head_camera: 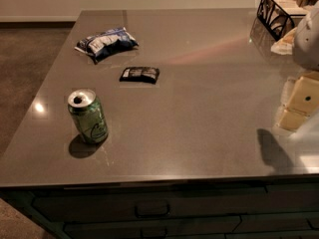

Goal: Move rxbar chocolate near green can

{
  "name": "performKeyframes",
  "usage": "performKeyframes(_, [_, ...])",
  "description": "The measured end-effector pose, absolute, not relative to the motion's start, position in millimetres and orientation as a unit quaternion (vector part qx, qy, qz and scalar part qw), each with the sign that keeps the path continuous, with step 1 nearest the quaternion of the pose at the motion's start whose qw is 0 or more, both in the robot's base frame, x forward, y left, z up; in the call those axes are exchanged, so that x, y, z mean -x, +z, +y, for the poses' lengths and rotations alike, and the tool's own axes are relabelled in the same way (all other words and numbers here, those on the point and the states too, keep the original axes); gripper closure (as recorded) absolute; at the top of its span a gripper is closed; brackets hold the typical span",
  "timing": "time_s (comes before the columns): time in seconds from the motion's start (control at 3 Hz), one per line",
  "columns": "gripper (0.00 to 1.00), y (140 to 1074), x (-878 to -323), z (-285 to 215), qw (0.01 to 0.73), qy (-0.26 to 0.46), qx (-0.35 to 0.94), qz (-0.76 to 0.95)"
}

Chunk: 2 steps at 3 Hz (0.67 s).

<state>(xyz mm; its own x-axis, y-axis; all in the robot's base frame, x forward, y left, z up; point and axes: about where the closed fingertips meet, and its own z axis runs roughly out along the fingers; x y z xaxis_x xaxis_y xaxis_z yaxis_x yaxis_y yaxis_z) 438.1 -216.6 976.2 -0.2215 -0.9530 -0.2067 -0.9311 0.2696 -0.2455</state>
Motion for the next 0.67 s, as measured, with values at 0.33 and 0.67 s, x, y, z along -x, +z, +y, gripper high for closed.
performKeyframes(0.33, [0.0,976,-438,-217,0.159,-0.034,0.603,0.781])
performKeyframes(0.67, [0.0,973,-457,-194,0.174,-0.009,0.608,0.774])
